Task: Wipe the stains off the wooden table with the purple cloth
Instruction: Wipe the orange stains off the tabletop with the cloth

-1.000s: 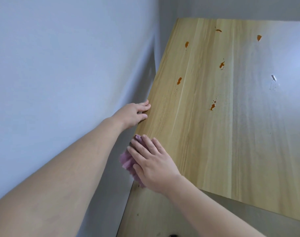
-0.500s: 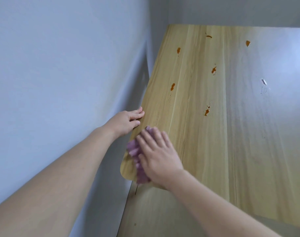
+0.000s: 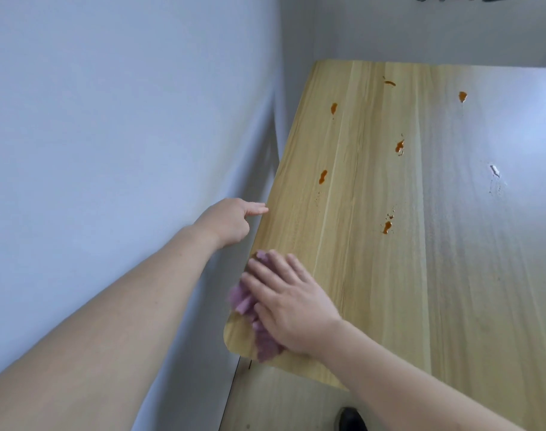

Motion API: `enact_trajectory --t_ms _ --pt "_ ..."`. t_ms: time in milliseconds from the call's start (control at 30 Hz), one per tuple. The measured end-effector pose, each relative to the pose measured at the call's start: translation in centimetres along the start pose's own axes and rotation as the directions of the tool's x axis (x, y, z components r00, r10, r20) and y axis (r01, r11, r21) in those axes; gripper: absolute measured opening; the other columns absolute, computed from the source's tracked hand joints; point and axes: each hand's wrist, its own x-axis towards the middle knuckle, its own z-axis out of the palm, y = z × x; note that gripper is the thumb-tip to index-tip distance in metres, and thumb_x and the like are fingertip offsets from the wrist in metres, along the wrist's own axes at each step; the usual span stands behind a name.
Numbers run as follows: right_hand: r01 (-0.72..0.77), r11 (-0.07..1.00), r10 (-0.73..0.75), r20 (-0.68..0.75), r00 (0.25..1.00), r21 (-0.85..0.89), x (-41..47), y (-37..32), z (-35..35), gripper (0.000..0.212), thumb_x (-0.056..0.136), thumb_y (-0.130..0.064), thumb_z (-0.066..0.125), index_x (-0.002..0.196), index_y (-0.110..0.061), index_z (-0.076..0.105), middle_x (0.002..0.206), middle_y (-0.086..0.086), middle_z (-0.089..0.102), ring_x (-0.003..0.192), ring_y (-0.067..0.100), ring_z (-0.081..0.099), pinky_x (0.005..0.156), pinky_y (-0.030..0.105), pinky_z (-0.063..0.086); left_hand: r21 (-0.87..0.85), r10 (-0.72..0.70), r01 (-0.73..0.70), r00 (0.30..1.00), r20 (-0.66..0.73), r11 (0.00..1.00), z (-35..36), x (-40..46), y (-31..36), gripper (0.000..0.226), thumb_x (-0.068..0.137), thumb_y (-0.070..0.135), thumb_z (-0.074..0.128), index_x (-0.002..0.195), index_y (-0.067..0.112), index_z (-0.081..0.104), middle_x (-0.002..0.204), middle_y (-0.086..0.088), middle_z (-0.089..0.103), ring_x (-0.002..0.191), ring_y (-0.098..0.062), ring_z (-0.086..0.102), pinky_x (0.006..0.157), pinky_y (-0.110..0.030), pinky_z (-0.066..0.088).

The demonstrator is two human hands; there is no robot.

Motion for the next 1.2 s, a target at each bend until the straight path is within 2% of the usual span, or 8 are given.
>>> enact_trajectory --t_ms 133,233,367,600,800,933,1067,1200 --pt "0.095 0.995 -0.095 0.033 0.995 0.0 1.6 3.1 -0.3 0.051 0.097 -0.043 0.035 0.145 -0.029 0.039 0.153 -0.005 0.035 0.145 0.025 0.024 0.118 0.047 0.015 0.018 -0.036 0.035 0.999 0.022 0.999 -0.2 0.8 -0.3 0.08 0.071 -0.008 0.03 0.126 0.044 0.057 0.144 0.011 0.047 0.12 -0.013 0.055 0.083 -0.022 0.049" --pt "-0.146 0.989 0.146 0.006 0.989 -0.003 1.9 9.0 -1.8 0.054 0.098 -0.046 0.023 0.151 -0.033 0.025 0.159 -0.008 0.02 0.148 0.02 0.007 0.119 0.044 0.003 0.095 -0.086 0.079 0.993 0.08 0.992 -0.8 1.1 0.5 0.079 0.075 -0.009 0.028 0.127 0.046 0.055 0.148 0.0 0.042 0.113 -0.021 0.058 0.06 -0.019 0.04" --pt "-0.42 0.907 0.418 -0.066 0.906 -0.015 2.3 12.0 -3.0 0.057 0.099 -0.043 0.015 0.154 -0.028 0.014 0.162 -0.005 0.007 0.148 0.022 -0.007 0.119 0.043 -0.007 0.143 -0.139 0.124 0.985 0.103 0.982 -0.9 0.9 1.5 0.08 0.078 -0.009 0.027 0.131 0.045 0.052 0.149 -0.002 0.041 0.114 -0.021 0.057 0.062 -0.022 0.039" --pt "-0.131 0.991 0.131 0.002 0.991 0.035 1.5 7.0 -1.4 0.054 0.098 -0.039 0.029 0.148 -0.02 0.037 0.156 0.001 0.03 0.147 0.027 0.014 0.115 0.045 0.005 0.326 -0.133 0.088 0.984 0.12 0.941 -1.2 1.8 3.5 0.061 0.084 0.002 0.034 0.13 0.034 0.057 0.13 -0.001 0.06 0.108 -0.022 0.058 0.082 -0.024 0.046" --pt "-0.505 0.863 0.504 -0.074 0.86 0.006 -0.2 13.6 -3.1 0.06 0.097 -0.043 0.012 0.153 -0.023 0.02 0.161 -0.002 0.014 0.149 0.024 -0.001 0.118 0.041 -0.005 0.326 -0.212 0.194 0.977 0.019 0.925 2.5 -0.1 5.3 0.06 0.081 0.006 0.031 0.14 0.013 0.04 0.141 -0.004 0.045 0.121 -0.027 0.049 0.096 -0.038 0.046" --pt "-0.36 0.929 0.365 -0.047 0.93 0.088 -0.5 8.1 -2.6 0.059 0.097 -0.041 0.022 0.151 -0.019 0.028 0.16 0.0 0.019 0.148 0.025 -0.001 0.118 0.043 -0.005 0.281 -0.26 0.26 0.965 -0.038 0.924 5.1 -1.3 5.6 0.071 0.086 0.008 0.032 0.152 0.013 0.006 0.161 0.003 0.002 0.136 -0.026 0.036 0.103 -0.036 0.037" --pt "-0.178 0.981 0.182 -0.041 0.982 0.074 -1.0 5.0 -1.0 0.051 0.094 -0.037 0.033 0.14 -0.019 0.047 0.151 -0.001 0.04 0.144 0.027 0.024 0.116 0.045 0.015 0.386 -0.237 0.243 0.969 -0.064 0.89 5.0 -0.6 5.8 0.067 0.089 0.011 0.034 0.152 0.011 0.01 0.16 0.001 0.008 0.133 -0.026 0.04 0.098 -0.037 0.039" --pt "-0.362 0.929 0.367 -0.053 0.929 0.08 -3.5 11.1 -2.2 0.055 0.096 -0.042 0.028 0.147 -0.024 0.038 0.156 -0.003 0.031 0.147 0.023 0.016 0.118 0.04 0.006 0.505 -0.281 0.27 0.958 -0.055 0.82 4.4 0.0 7.0 0.063 0.088 0.004 0.029 0.15 0.006 0.017 0.154 -0.003 0.024 0.13 -0.028 0.043 0.094 -0.037 0.041"
